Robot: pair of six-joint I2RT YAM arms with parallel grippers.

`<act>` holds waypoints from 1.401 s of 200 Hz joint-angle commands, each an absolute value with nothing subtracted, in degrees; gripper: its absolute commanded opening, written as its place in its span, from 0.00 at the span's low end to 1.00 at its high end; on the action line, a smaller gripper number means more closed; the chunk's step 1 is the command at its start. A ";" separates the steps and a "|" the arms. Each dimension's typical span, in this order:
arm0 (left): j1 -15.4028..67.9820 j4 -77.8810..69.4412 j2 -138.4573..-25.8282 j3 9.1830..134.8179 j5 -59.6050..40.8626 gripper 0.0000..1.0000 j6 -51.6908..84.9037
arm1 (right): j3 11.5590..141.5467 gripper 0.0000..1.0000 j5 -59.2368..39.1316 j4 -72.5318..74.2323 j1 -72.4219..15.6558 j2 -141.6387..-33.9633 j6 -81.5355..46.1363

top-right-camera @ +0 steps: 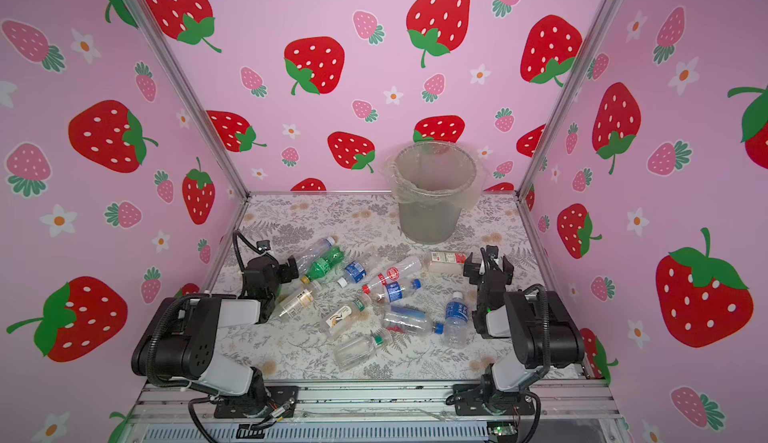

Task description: Throw the plastic bottles in the bin

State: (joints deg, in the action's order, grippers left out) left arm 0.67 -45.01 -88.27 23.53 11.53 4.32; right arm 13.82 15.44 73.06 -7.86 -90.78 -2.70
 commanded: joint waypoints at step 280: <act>6.07 -31.61 -77.88 29.42 24.71 0.99 2.31 | 26.32 0.99 21.38 43.82 -8.35 -77.12 -6.72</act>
State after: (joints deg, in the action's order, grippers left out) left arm 3.36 -37.30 -80.99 25.50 17.10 4.16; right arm 21.87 18.09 57.10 -8.03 -81.08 -3.57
